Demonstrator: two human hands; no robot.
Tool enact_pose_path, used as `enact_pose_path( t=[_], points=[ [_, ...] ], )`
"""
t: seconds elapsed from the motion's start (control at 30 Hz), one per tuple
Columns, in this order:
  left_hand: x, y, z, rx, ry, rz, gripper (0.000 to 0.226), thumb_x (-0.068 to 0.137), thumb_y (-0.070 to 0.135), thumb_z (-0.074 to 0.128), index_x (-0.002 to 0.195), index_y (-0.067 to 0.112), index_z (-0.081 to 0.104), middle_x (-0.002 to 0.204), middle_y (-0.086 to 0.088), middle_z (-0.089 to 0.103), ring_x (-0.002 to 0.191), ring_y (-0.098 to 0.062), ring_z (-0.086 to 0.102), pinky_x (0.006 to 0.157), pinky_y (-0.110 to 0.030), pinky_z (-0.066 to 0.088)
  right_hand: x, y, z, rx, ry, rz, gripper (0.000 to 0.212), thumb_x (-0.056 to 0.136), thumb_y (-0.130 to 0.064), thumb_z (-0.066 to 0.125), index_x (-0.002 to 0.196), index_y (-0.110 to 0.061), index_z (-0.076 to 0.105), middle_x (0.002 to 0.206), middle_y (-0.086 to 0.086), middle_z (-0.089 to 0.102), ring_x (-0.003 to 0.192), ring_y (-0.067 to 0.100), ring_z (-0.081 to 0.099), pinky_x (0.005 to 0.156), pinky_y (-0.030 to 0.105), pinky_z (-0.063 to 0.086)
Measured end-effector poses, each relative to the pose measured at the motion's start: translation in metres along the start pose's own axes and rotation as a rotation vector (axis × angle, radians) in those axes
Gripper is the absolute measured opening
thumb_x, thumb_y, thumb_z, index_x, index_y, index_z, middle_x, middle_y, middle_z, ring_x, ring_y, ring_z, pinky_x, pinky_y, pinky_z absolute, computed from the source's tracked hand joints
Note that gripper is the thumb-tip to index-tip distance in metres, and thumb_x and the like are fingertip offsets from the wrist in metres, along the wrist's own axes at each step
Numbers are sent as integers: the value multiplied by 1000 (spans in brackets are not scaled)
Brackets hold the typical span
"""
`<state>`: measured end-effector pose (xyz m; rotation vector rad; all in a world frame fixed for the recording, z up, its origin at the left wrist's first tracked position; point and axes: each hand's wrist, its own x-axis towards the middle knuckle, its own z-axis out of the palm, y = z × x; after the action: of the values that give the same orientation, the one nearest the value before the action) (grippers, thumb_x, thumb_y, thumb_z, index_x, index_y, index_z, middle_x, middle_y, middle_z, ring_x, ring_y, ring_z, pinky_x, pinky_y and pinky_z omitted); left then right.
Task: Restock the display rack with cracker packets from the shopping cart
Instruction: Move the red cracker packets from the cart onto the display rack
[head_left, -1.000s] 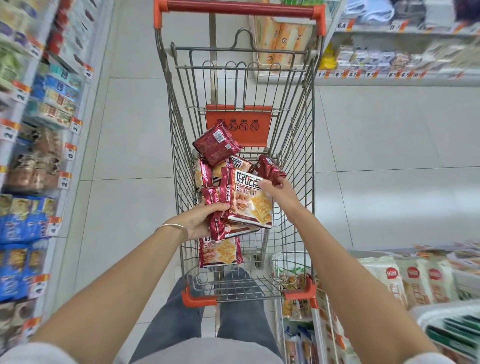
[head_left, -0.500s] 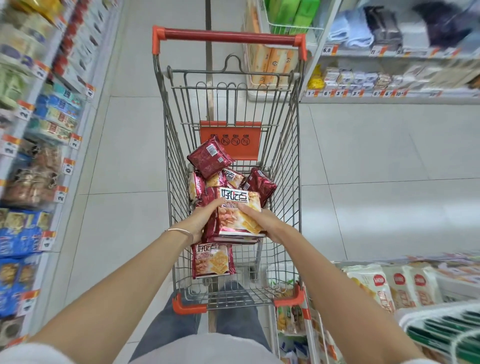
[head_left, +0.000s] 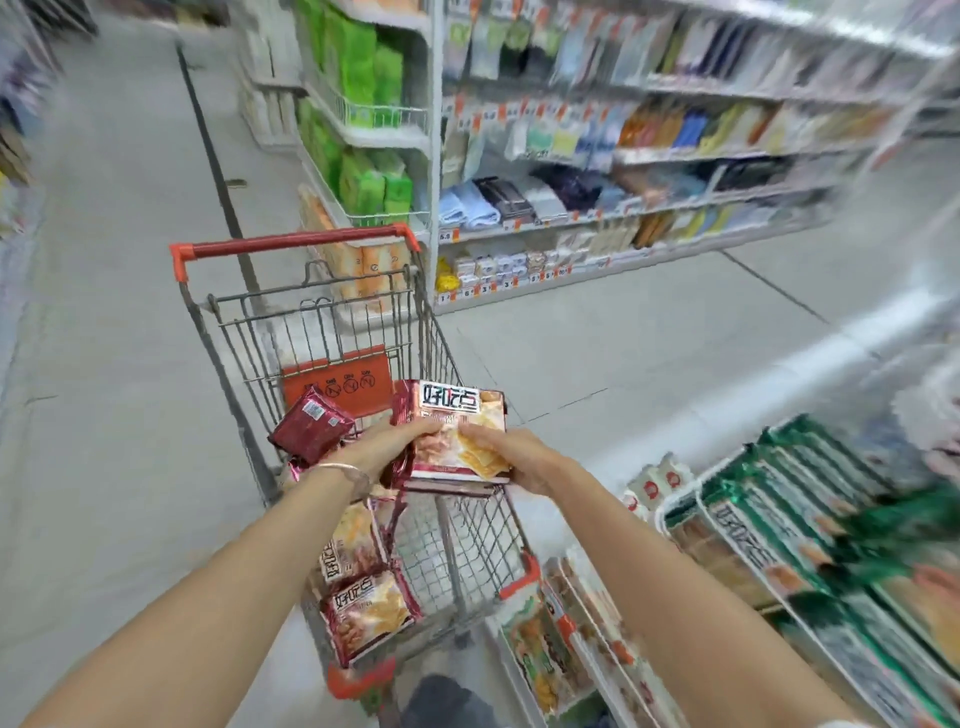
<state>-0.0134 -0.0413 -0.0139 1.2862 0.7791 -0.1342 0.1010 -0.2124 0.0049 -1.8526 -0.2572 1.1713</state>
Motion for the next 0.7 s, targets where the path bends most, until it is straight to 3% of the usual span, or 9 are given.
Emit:
enact_pose_path(
  t=[0.07,0.1,0.2,0.23,0.43,0.5,0.6,0.63,0.7],
  points=[
    [-29,21,20,58,-69,56,135,53,50,93,156,9,17,105,-19,74,89,-30,73,84,-43,58,-40,-7,-9,26,81,-22,52,79,-46,79,107,-4,64,96,7,75,91,25,71,98,43,55],
    [-41,31,31,104,-79,81,127,51,53,94,152,10,30,106,-17,74,89,-29,74,84,-43,59,-58,-9,-14,35,134,-46,63,72,-51,84,109,-4,65,98,7,76,92,24,72,98,44,54],
    [-80,55,70,163,-184,168,47,80,39,82,112,18,54,93,-12,76,74,-23,73,64,-34,60,-113,-5,-37,58,291,-101,94,43,-68,91,112,-9,69,103,6,76,101,24,72,99,47,54],
    [-86,62,81,183,-213,191,37,85,34,77,110,16,57,86,-11,77,69,-21,74,57,-32,58,-126,-4,-44,59,322,-110,97,39,-73,89,113,-12,70,104,5,76,102,25,71,99,48,53],
    [-165,99,211,347,-538,335,35,91,32,71,117,9,65,95,-9,78,72,-19,75,60,-29,60,-303,24,-97,170,759,-117,102,36,-83,80,114,-19,68,113,0,73,106,21,68,104,46,49],
    [-196,103,261,390,-633,365,29,91,31,72,111,12,65,89,-7,78,68,-18,75,57,-28,60,-365,32,-104,174,850,-132,82,55,-79,76,112,-21,67,114,0,72,109,20,65,106,45,45],
    [-238,100,331,402,-752,423,24,89,33,73,101,14,63,84,-7,77,69,-19,73,66,-34,62,-443,50,-115,184,1007,-128,80,69,-73,69,126,-17,60,129,4,64,118,25,59,108,48,42],
    [-252,99,352,411,-782,445,35,83,39,78,102,14,63,90,-10,77,78,-23,73,79,-41,62,-466,59,-123,204,1061,-127,81,70,-70,71,126,-13,57,127,5,64,116,26,60,105,50,44],
    [-278,98,390,446,-821,490,89,50,64,91,115,11,59,107,-14,75,99,-30,71,95,-52,56,-508,78,-139,204,1167,-125,83,67,-71,73,120,-8,57,115,5,68,106,26,64,96,50,51]
  ],
)
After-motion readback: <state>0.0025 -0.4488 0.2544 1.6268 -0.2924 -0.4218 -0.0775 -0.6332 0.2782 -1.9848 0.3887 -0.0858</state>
